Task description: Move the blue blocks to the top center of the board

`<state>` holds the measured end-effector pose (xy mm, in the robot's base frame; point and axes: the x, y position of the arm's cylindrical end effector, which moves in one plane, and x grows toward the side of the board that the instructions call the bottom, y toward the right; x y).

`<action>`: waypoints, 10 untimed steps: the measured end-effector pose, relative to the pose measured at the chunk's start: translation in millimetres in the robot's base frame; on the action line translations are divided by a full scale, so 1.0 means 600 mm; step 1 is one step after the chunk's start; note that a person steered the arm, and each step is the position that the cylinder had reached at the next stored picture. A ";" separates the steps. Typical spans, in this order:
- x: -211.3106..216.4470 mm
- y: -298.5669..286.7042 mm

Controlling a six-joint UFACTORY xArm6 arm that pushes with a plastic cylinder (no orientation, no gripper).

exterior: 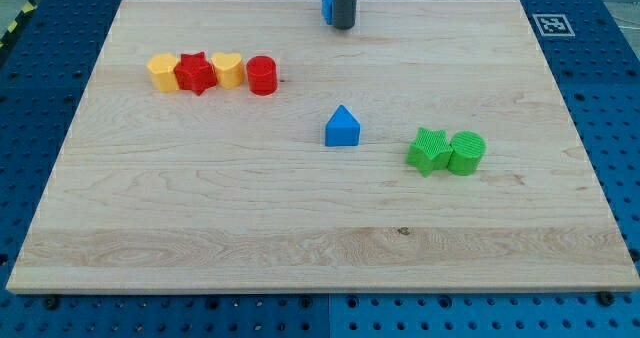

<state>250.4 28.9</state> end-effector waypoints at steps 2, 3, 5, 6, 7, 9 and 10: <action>0.137 0.000; 0.182 0.000; 0.183 0.002; 0.183 0.026; 0.183 0.027; 0.219 0.027; 0.222 0.027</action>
<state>383.4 45.4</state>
